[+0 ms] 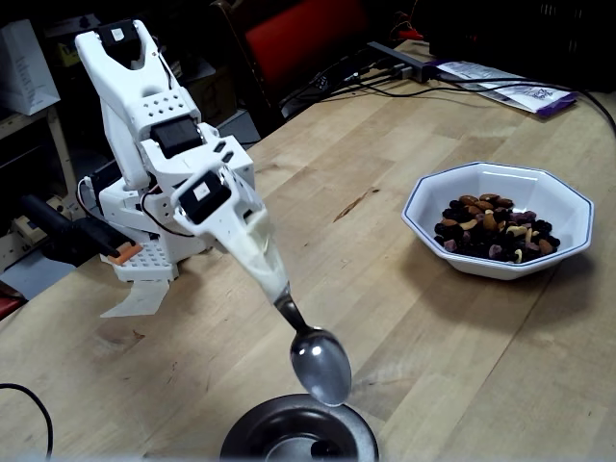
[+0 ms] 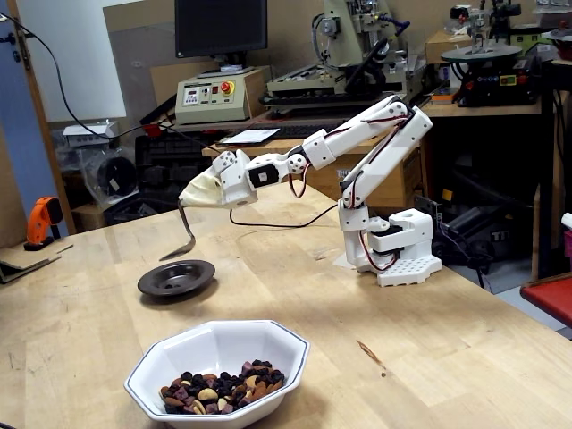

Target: Use spoon to transfer food from the white bowl to brown plate

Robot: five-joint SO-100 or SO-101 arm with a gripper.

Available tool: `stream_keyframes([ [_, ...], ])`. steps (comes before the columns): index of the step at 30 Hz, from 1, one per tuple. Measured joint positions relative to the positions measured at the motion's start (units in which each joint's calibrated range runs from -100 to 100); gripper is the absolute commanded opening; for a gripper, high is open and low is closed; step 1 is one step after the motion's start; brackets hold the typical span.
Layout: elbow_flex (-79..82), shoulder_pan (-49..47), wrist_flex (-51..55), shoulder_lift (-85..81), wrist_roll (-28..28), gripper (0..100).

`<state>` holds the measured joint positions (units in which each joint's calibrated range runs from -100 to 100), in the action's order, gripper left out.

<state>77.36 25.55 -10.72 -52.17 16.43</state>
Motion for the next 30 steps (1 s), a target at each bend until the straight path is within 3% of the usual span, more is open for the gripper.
stream_keyframes([
  [9, 0.25, -0.15, 0.00, -8.84, 0.00, 4],
  [21, 2.44, -12.63, 0.00, -19.75, -0.20, 4],
  [30, 2.44, -16.35, 13.65, -29.88, -0.20, 4],
])
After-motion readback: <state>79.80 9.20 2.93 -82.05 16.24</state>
